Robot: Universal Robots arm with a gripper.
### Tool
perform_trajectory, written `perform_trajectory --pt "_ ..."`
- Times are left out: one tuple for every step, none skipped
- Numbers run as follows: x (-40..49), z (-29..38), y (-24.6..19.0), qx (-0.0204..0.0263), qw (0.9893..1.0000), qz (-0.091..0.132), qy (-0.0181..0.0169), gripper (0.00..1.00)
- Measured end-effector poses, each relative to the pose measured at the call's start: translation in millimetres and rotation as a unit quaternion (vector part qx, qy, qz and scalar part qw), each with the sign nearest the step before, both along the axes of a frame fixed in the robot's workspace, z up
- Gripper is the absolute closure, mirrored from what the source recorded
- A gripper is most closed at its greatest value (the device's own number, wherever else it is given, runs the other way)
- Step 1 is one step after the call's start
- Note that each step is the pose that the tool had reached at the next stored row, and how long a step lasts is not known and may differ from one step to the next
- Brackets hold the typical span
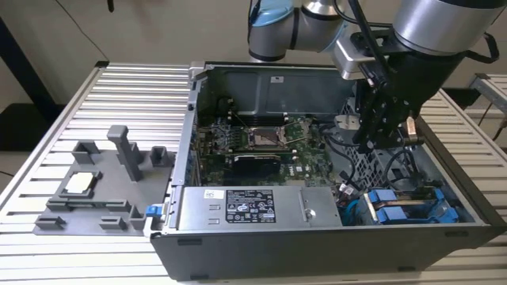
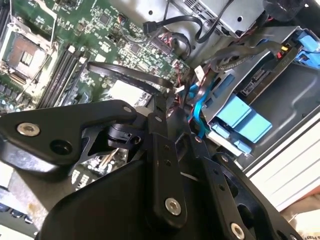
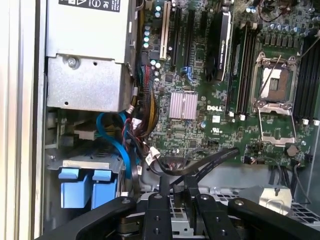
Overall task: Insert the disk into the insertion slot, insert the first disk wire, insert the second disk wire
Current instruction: 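Insert the first disk wire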
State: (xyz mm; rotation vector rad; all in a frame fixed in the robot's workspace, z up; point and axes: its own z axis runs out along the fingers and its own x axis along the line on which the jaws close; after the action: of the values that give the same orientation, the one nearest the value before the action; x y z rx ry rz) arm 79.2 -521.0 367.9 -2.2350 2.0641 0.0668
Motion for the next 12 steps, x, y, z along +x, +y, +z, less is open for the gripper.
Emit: perform_trajectory --pt "0.0 0.0 0.0 -0.0001 1.0 0.0 0.0 0.73" --pt "0.0 0.0 0.0 -0.0001 1.0 0.0 -0.0001 0.73" --pt "0.0 -0.1 0.0 -0.0001 1.0 0.0 -0.0001 0.73" --pt "-0.1 -0.1 0.0 -0.0001 1.0 0.0 -0.0001 0.73" --pt "-0.1 -0.1 0.0 0.0005 1.0 0.0 -0.0001 0.73" --pt "-0.1 -0.2 0.0 0.002 1.0 0.0 -0.0001 0.73" --pt "-0.1 -0.2 0.0 0.0028 1.0 0.0 -0.0001 0.73" --pt "-0.1 -0.2 0.0 0.0029 1.0 0.0 -0.0001 0.73" --pt "-0.1 -0.2 0.1 0.0031 1.0 0.0 -0.0001 0.73" --pt "-0.1 0.0 0.0 0.0034 1.0 0.0 -0.0001 0.73" --pt "-0.1 0.0 0.0 0.0043 1.0 0.0 -0.0001 0.73" --pt "-0.1 -0.1 0.0 0.0053 1.0 0.0 -0.0001 0.73"
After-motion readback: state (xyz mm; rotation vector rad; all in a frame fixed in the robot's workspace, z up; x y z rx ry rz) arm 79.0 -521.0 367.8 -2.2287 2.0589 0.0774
